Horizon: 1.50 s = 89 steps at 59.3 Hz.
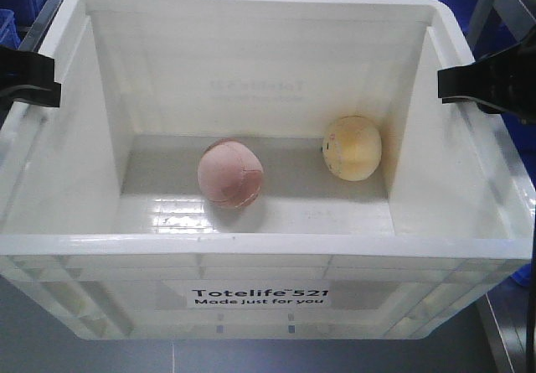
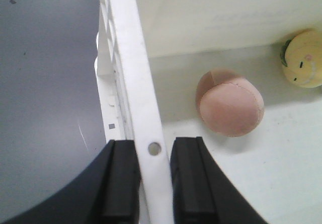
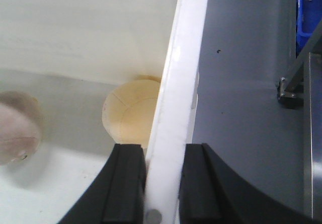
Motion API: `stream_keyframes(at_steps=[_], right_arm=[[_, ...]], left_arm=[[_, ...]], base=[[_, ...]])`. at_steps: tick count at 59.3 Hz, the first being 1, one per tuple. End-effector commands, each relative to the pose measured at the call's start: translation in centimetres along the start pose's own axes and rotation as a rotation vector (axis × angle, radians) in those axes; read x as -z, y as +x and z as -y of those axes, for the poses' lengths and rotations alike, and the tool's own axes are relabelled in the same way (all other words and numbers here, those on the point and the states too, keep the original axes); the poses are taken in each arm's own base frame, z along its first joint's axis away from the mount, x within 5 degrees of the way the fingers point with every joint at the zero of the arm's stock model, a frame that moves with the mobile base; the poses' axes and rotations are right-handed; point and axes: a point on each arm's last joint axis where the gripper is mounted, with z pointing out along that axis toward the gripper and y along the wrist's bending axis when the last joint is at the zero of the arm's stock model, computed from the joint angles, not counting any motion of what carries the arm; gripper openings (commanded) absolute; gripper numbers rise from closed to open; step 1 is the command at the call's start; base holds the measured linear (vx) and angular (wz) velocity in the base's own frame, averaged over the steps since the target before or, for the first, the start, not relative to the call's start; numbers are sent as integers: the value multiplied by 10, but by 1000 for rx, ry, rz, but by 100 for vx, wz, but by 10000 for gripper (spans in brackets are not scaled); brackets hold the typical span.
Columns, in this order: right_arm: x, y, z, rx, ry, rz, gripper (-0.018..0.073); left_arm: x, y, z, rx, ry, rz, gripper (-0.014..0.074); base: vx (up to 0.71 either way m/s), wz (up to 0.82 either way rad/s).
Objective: Place moving items into box and shelve
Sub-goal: 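Hold the crate by its rims with both grippers while driving toward the blue bins, then hold the crate with both grippers as the base aligns with the shelf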
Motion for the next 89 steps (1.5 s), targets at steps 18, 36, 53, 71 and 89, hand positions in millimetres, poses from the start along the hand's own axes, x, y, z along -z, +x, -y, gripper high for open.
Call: stream_keyframes(at_steps=[18, 36, 53, 71, 89], right_arm=[[21, -22, -1, 32, -3, 210, -6], [21, -22, -1, 32, -3, 210, -6], [21, -22, -1, 32, -3, 210, -6], [21, -22, -1, 32, -3, 210, -6], [21, -22, -1, 32, -3, 210, -6]], left_arm=[[25, -15, 7, -22, 60, 196, -6], [25, -15, 7, -22, 60, 196, -6], [25, -15, 7, -22, 60, 196, -6], [25, -15, 7, -22, 60, 196, -6], [25, -15, 7, -22, 60, 196, -6]], base=[[37, 5], [38, 4], [37, 0], [37, -1], [35, 1]])
